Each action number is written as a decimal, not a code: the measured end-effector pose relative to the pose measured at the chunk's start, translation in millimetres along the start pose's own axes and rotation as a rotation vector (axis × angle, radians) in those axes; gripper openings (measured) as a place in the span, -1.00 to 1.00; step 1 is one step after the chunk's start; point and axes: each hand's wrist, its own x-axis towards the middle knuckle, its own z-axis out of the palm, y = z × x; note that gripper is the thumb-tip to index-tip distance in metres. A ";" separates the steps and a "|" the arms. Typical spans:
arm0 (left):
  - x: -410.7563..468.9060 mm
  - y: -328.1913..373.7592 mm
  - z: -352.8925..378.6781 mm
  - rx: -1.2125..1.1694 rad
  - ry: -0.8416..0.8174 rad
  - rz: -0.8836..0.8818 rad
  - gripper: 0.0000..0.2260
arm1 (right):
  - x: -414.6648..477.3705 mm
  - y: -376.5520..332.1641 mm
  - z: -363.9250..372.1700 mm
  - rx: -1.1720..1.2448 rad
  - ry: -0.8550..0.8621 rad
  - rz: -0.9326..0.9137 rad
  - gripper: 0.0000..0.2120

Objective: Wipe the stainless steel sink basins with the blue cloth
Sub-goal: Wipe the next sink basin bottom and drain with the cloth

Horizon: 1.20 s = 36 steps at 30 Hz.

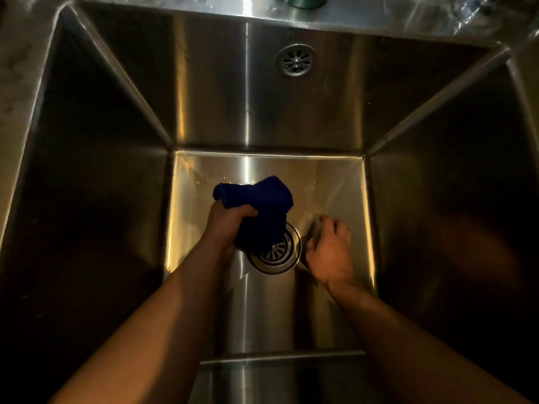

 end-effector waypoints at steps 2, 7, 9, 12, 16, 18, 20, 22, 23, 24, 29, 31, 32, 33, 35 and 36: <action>-7.8 4.7 -0.1 -0.004 -0.064 -0.012 -0.60 | -1.5 -0.6 -0.6 0.029 0.002 0.012 -0.46; -20.3 18.3 -32.2 0.080 -0.176 -0.054 -0.61 | -6.0 -1.8 -5.3 0.097 -0.009 0.018 -0.46; -19.2 13.8 -50.1 0.230 -0.057 -0.095 -0.62 | -8.8 0.6 -7.1 0.080 -0.033 0.009 -0.46; -12.7 -8.5 -75.0 0.490 0.087 -0.192 -0.60 | -12.9 8.1 -7.1 0.035 -0.047 0.011 -0.49; -27.8 -30.1 -63.4 0.926 0.522 -0.139 -0.41 | -15.1 19.4 -8.4 -0.046 -0.056 0.020 -0.48; -36.1 -34.7 -48.4 1.204 0.636 0.254 -0.35 | -15.4 22.7 -9.9 -0.109 -0.059 0.014 -0.47; -35.7 -42.0 -40.6 1.512 0.399 0.504 -0.34 | -14.8 21.8 -11.2 -0.135 -0.069 0.007 -0.47; -27.2 -57.4 -45.4 1.714 0.157 0.394 -0.30 | -12.8 19.2 -11.8 -0.138 -0.086 -0.010 -0.47; -23.6 -68.5 -50.2 1.763 0.109 0.313 -0.27 | -11.9 17.8 -11.4 -0.138 -0.098 -0.022 -0.47; -22.9 -80.0 -53.8 1.773 0.090 0.270 -0.25 | -10.7 16.5 -10.5 -0.137 -0.111 -0.035 -0.47; -27.2 -104.7 -54.1 1.674 0.074 0.259 -0.28 | -6.5 11.6 -4.1 -0.173 -0.122 -0.050 -0.49; -14.8 -95.5 -51.0 1.657 0.099 0.229 -0.30 | -3.4 10.4 -3.5 -0.173 -0.106 -0.047 -0.50; -4.5 -87.8 -47.5 1.649 0.128 0.229 -0.30 | -0.8 10.2 -3.9 -0.169 -0.102 -0.051 -0.50; 10.1 -77.4 -43.2 1.643 0.162 0.232 -0.30 | 2.1 10.1 -4.5 -0.170 -0.098 -0.060 -0.49; 47.2 -46.9 -33.9 1.651 0.181 0.231 -0.31 | 9.0 10.1 -5.2 -0.191 -0.080 -0.072 -0.48; 66.2 -28.6 -30.3 1.654 0.171 0.235 -0.31 | 12.8 10.3 -5.3 -0.200 -0.069 -0.071 -0.47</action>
